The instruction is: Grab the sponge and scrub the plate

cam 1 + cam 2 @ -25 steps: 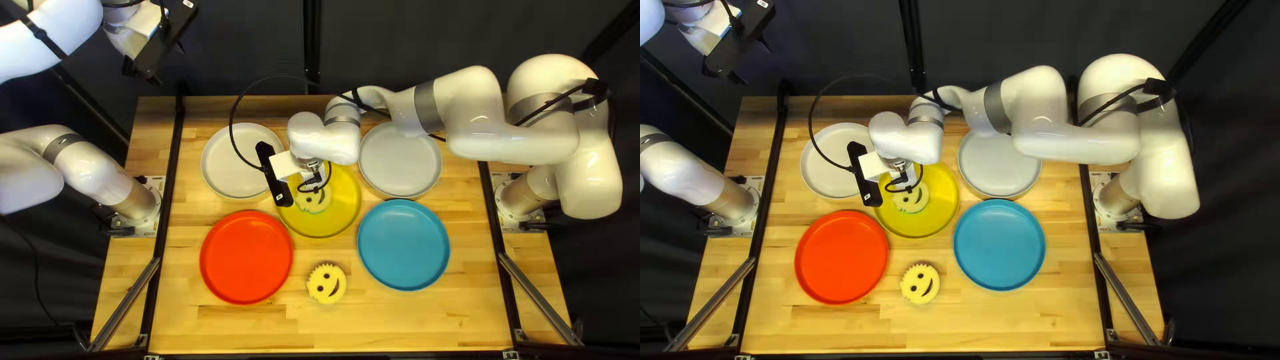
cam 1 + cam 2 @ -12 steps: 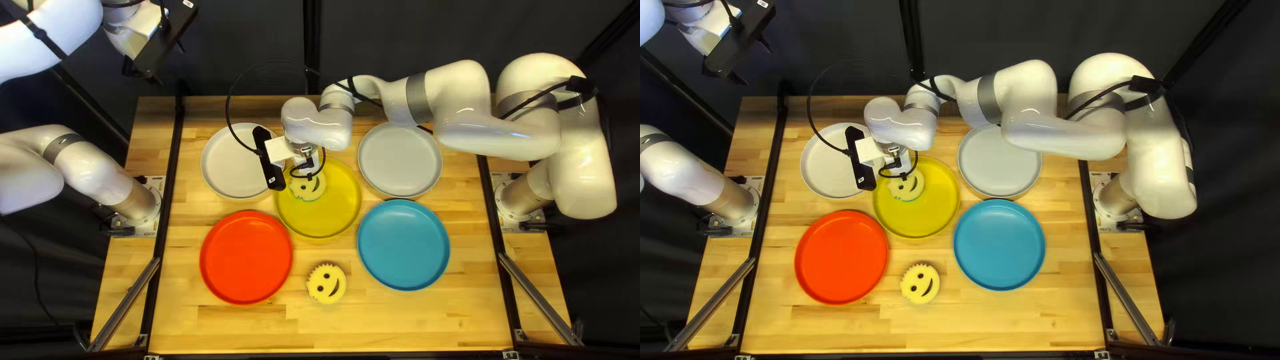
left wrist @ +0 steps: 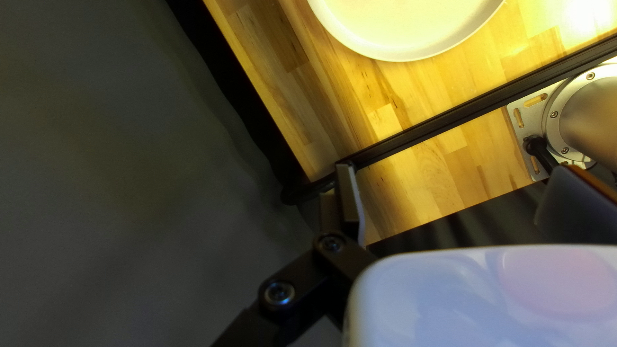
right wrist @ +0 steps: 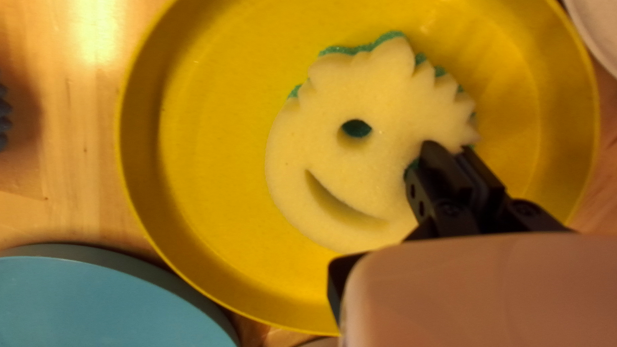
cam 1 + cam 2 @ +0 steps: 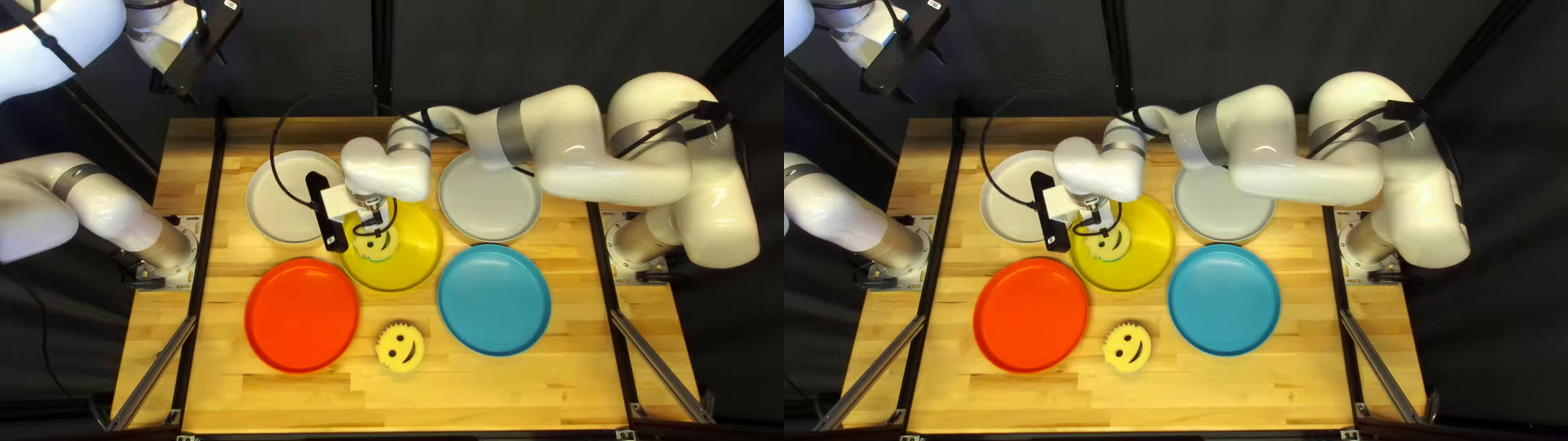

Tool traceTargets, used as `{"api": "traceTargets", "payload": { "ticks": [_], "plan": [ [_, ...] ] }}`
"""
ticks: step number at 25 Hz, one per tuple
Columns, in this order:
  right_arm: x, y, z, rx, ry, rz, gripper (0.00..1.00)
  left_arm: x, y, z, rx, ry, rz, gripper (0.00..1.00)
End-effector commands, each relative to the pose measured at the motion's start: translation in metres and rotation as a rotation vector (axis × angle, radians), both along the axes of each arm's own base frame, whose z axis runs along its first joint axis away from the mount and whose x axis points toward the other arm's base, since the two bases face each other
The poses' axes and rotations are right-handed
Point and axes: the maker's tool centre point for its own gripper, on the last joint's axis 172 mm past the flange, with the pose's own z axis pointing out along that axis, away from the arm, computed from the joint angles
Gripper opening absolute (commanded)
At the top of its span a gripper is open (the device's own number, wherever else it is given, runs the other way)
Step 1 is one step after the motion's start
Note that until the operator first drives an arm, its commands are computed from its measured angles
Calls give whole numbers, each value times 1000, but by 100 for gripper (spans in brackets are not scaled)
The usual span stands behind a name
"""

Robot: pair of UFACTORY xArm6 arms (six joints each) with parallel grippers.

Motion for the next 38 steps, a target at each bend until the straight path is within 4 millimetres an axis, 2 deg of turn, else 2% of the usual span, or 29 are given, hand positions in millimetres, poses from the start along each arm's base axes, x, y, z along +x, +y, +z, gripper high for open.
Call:
{"api": "traceTargets", "payload": {
  "ticks": [1,10,13,22,33,36,38],
  "plan": [
    [1,2,1,-9,-6,12,0,0,0,0,0,0,0,100],
    [-9,-54,-4,1,-19,12,0,0,0,0,0,0,0,100],
    [-12,-67,-4,7,-20,7,0,0,0,0,0,0,0,100],
    [-13,-72,-2,12,-20,0,0,0,0,0,0,0,0,100],
    [-20,-99,-4,21,-6,-24,0,0,0,0,0,0,0,100],
    [-18,-91,-6,22,-2,-23,0,0,0,0,0,0,0,100],
    [-14,-77,-7,18,-2,-15,0,0,0,0,0,0,0,100]
  ]
}}
